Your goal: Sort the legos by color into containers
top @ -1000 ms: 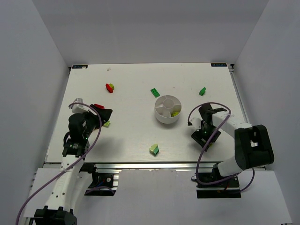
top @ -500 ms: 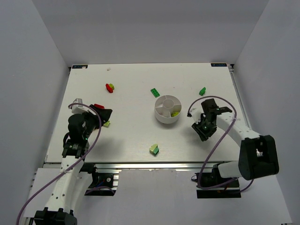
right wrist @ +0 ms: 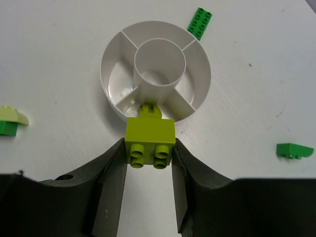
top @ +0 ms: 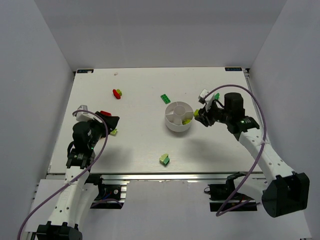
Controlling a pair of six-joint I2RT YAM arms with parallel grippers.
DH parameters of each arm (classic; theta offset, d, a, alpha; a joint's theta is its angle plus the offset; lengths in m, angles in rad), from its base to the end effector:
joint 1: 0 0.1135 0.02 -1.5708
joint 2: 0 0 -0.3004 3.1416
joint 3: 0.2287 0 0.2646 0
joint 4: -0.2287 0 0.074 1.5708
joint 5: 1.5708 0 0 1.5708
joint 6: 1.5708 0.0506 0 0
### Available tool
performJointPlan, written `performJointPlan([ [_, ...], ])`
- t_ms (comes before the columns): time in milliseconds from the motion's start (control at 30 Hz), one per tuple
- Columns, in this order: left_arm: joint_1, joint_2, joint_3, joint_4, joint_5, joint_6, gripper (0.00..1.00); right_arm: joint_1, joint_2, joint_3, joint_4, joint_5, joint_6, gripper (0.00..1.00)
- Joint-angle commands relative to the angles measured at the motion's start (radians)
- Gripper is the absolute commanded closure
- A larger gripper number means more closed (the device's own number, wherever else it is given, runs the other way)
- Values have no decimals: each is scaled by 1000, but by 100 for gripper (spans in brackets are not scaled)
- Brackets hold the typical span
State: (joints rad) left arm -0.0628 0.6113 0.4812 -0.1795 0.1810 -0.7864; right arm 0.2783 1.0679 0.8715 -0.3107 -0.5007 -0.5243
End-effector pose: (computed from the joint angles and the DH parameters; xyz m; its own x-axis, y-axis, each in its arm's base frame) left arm 0.1543 -0.0188 0.2742 -0.3796 -0.6737 -0.6340 -0.0507 0.6994 -0.7129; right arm 0.2271 0.0902 0.3278 -0.0816 -0.4800 -0.8734 -0.7917 0.5636 -0.2358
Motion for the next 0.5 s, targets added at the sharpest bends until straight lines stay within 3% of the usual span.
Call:
performJointPlan([
  [0,-3,-16,-3,-11,-15,1,30,25,76,7,168,-44,90,100],
  [467,-3,-21,10,-40,-41,9,30,101,234,-5,285,51,112,98],
])
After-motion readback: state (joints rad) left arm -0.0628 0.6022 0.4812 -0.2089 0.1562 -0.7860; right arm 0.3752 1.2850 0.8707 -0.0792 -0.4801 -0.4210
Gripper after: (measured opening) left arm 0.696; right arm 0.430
